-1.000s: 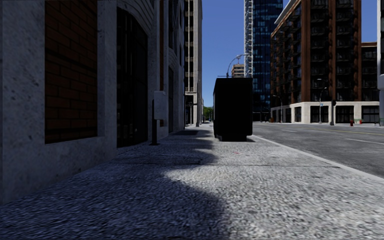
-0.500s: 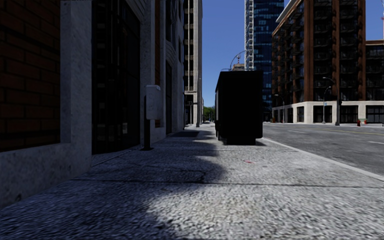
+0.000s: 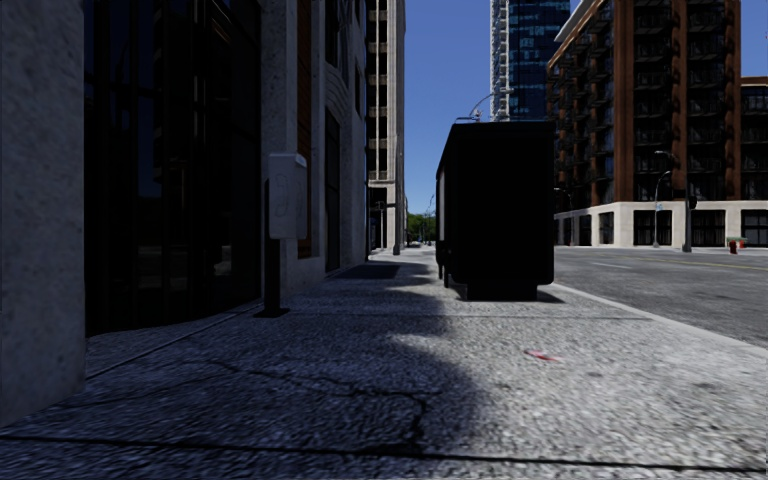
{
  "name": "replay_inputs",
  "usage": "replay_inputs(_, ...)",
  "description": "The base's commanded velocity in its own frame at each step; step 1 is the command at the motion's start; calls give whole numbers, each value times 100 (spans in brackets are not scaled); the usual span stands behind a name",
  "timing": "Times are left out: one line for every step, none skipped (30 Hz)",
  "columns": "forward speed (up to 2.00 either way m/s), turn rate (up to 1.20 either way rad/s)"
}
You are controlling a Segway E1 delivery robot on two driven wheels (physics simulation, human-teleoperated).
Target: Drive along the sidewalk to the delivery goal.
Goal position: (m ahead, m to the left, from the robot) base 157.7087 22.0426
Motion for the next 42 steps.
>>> replay_inputs(200, 0)
replay_inputs(200, 0)
replay_inputs(200, 0)
replay_inputs(200, 0)
replay_inputs(200, 0)
replay_inputs(200, 0)
replay_inputs(200, 0)
replay_inputs(200, 0)
replay_inputs(200, 0)
replay_inputs(200, 0)
replay_inputs(200, 0)
replay_inputs(200, 0)
replay_inputs(200, 0)
replay_inputs(200, 0)
replay_inputs(200, 0)
replay_inputs(200, 0)
replay_inputs(200, 0)
replay_inputs(200, 0)
replay_inputs(200, 0)
replay_inputs(200, 0)
replay_inputs(200, 0)
replay_inputs(200, 0)
replay_inputs(200, 0)
replay_inputs(200, 0)
replay_inputs(200, 0)
replay_inputs(200, 0)
replay_inputs(200, 0)
replay_inputs(200, 0)
replay_inputs(200, 0)
replay_inputs(200, 0)
replay_inputs(200, 0)
replay_inputs(200, -9)
replay_inputs(200, -9)
replay_inputs(200, -28)
replay_inputs(200, -33)
replay_inputs(200, -35)
replay_inputs(200, -35)
replay_inputs(200, -35)
replay_inputs(200, -35)
replay_inputs(200, -35)
replay_inputs(200, -35)
replay_inputs(200, -35)
